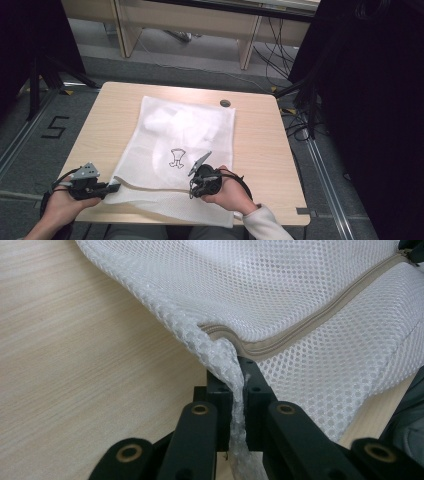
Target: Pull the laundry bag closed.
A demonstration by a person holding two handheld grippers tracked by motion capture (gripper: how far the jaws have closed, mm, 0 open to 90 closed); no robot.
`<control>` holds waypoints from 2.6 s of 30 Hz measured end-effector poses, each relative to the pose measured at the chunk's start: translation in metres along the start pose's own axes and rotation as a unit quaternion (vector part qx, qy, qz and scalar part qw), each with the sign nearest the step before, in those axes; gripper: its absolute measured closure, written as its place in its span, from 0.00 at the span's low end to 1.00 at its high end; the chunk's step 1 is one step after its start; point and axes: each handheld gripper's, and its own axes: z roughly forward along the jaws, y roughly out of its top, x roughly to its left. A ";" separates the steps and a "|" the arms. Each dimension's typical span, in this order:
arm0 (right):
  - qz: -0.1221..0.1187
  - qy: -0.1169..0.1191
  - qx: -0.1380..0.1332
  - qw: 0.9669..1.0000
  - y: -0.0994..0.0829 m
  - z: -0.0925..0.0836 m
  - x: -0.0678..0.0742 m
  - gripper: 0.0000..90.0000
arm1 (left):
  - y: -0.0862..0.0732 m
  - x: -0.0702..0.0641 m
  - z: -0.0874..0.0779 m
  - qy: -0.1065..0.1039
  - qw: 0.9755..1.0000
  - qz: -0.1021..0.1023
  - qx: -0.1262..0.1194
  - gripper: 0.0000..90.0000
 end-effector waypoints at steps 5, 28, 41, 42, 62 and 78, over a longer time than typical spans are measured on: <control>0.001 -0.001 0.003 1.000 -0.002 -0.001 0.000 0.92 | 0.000 0.000 0.000 0.000 1.000 0.000 0.000 0.95; 0.005 -0.003 0.006 1.000 -0.008 -0.005 -0.003 0.92 | 0.000 0.000 0.000 0.002 1.000 0.001 -0.002 0.95; 0.012 -0.005 0.007 1.000 -0.012 -0.007 -0.003 0.92 | 0.000 0.000 0.000 0.003 1.000 -0.003 -0.002 0.95; 0.012 -0.005 0.008 1.000 -0.012 -0.007 -0.003 0.92 | 0.000 0.000 0.000 0.003 1.000 -0.003 -0.003 0.95; 0.010 -0.005 0.009 1.000 -0.017 -0.008 -0.006 0.92 | 0.000 0.001 -0.001 0.003 1.000 0.003 0.005 0.95; 0.015 -0.003 0.010 1.000 -0.021 -0.010 -0.007 0.92 | 0.000 0.000 0.000 0.007 1.000 -0.003 -0.005 0.95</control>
